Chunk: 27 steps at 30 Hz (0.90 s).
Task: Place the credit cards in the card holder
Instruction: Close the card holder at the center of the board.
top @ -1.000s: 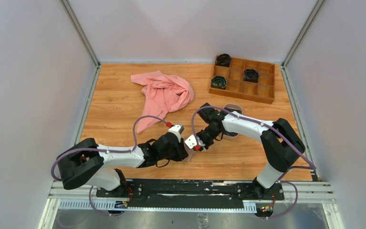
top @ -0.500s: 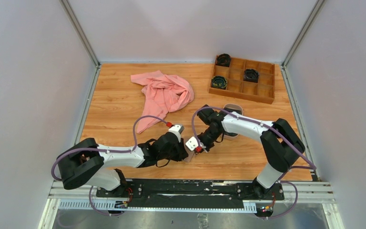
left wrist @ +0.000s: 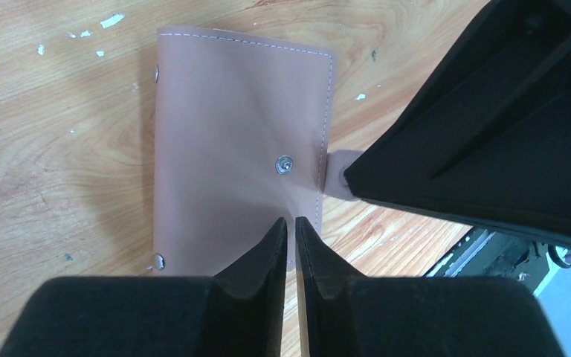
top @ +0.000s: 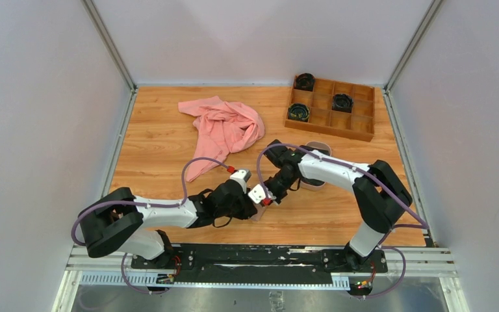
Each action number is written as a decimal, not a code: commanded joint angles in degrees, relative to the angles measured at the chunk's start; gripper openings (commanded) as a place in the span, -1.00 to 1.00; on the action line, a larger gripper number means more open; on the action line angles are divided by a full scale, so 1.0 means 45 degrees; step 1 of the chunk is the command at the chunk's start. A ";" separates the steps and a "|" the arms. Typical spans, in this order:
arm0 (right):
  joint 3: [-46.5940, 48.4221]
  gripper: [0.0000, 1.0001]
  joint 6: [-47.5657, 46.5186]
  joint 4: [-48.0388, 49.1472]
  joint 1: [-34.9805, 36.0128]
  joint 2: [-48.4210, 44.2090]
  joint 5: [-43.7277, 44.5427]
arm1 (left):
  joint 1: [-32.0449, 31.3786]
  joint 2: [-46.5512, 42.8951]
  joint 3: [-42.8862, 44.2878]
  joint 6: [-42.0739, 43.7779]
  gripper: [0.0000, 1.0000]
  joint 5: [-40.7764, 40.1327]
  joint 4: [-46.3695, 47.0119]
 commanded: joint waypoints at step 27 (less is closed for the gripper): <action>-0.0985 -0.99 -0.1480 0.0473 0.0001 -0.0379 0.0914 | 0.2916 -0.2565 -0.1737 0.0580 0.09 0.1532 -0.0332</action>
